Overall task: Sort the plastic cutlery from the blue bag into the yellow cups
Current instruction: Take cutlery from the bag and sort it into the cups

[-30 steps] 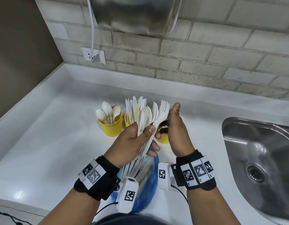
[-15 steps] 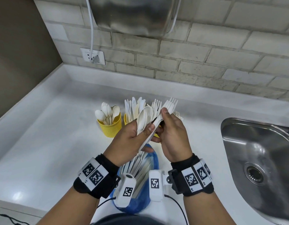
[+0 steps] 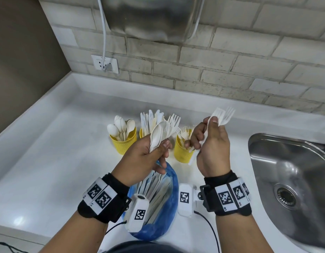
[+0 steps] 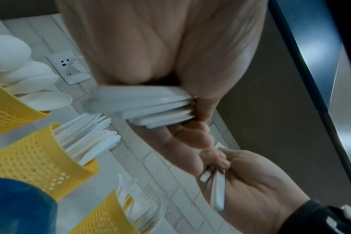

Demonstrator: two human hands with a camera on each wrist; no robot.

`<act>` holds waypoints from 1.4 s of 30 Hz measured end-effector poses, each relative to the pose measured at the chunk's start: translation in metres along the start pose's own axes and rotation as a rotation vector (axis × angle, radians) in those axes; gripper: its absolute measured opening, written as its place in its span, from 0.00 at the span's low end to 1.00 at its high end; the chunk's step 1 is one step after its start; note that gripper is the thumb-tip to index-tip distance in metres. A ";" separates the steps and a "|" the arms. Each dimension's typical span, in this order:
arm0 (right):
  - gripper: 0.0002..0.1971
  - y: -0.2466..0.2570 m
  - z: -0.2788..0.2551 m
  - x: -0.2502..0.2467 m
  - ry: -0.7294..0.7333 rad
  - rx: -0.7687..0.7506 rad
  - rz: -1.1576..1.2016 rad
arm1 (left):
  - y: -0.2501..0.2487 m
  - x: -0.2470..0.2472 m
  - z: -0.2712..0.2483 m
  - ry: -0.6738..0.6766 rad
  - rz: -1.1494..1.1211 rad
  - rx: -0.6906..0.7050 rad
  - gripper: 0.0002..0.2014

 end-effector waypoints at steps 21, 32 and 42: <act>0.18 -0.006 -0.014 0.009 0.356 -0.026 -0.245 | -0.005 0.009 -0.003 0.091 0.029 -0.015 0.17; 0.31 -0.003 -0.021 0.018 0.485 0.077 -0.010 | -0.012 0.012 -0.006 0.085 0.089 0.097 0.16; 0.16 -0.005 -0.022 0.018 0.355 0.103 -0.027 | -0.015 0.015 -0.006 0.115 0.050 0.030 0.13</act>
Point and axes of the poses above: each hand's wrist, its own z-axis towards the middle knuckle, its own x-axis out of the palm, y = z × x, the point moved 1 cm from there along z, towards the middle knuckle, and after that the axes turned 10 degrees about -z, right-handed, at the moved point
